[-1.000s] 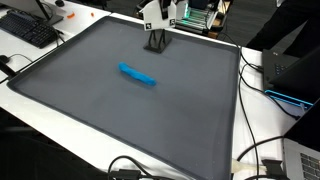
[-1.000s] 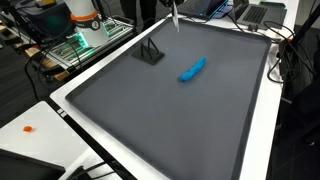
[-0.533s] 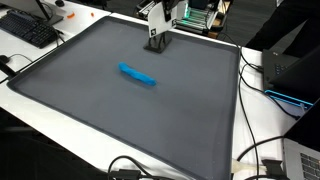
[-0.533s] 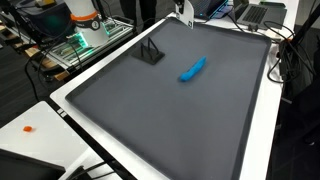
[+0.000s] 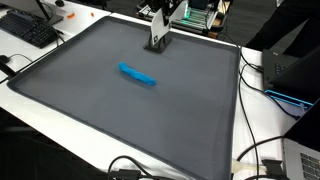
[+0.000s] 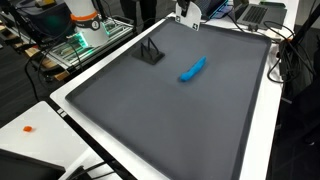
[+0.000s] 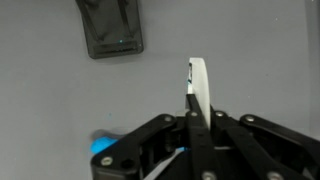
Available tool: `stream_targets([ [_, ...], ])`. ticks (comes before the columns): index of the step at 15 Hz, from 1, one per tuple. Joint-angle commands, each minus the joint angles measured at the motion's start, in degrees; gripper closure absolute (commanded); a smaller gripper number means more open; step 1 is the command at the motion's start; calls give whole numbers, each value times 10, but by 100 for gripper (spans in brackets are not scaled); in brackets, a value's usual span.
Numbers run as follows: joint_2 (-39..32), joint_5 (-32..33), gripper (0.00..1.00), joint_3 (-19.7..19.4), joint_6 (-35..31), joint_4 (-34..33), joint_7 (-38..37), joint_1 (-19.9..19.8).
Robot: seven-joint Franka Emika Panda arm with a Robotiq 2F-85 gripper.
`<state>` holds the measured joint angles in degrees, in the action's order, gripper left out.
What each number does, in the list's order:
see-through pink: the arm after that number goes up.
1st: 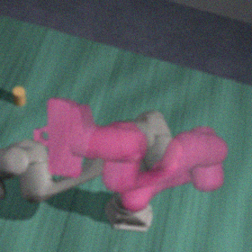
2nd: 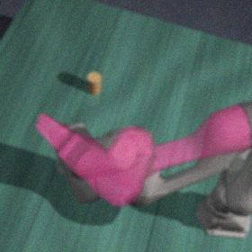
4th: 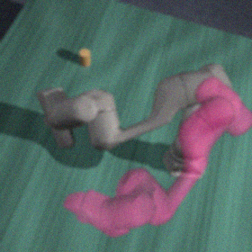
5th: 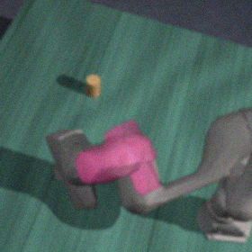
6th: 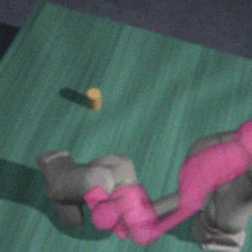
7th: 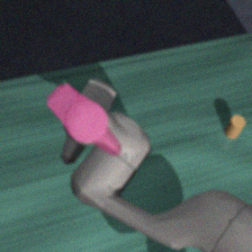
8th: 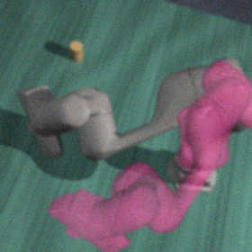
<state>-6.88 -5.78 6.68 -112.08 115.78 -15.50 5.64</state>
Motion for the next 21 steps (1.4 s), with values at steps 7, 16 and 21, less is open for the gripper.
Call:
stream_targets([
  [7, -3, 0, 99, -5, 3, -5, 4, 5],
  [16, -72, 87, 99, 0, -81, -38, 102, 24],
  [21, -124, 124, 99, -7, -109, -66, 95, 29],
])
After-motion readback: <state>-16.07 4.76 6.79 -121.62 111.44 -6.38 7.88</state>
